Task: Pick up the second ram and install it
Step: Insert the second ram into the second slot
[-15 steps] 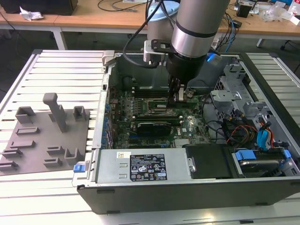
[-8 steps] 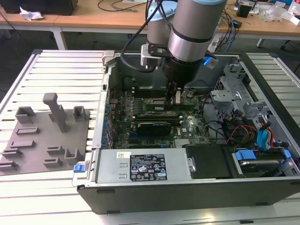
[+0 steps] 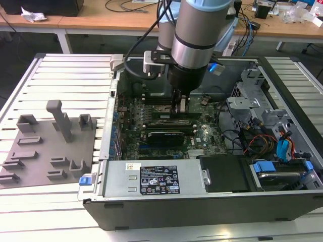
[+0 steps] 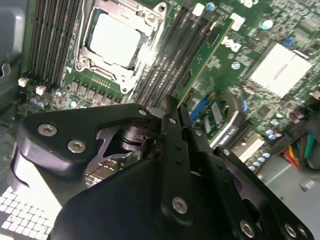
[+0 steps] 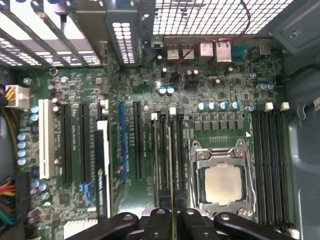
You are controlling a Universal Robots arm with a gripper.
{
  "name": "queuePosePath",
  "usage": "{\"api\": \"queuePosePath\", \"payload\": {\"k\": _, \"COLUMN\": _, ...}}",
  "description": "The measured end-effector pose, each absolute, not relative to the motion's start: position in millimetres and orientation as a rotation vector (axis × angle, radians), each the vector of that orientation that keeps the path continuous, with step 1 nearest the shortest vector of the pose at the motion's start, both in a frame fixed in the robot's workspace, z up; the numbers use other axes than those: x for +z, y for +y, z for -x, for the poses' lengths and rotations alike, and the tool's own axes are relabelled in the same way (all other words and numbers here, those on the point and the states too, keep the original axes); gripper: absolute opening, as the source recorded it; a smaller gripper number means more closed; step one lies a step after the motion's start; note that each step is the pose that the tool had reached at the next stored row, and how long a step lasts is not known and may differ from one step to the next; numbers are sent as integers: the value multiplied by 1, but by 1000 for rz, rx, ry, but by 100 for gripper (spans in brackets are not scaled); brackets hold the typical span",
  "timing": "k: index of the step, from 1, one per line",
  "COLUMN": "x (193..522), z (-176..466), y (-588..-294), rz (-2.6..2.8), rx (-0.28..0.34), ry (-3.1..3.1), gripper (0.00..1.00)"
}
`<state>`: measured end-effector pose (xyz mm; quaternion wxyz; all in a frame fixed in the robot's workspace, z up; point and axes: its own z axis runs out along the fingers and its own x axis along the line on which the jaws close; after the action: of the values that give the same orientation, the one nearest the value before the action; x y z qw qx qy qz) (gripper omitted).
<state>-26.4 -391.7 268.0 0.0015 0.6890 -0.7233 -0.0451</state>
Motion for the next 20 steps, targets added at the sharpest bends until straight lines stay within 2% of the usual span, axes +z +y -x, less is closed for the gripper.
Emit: {"api": "queuePosePath", "payload": {"k": 20, "x": 227, "z": 35, "y": -380, "rz": -2148, "rx": -138, "ry": -2282, "gripper": 14}}
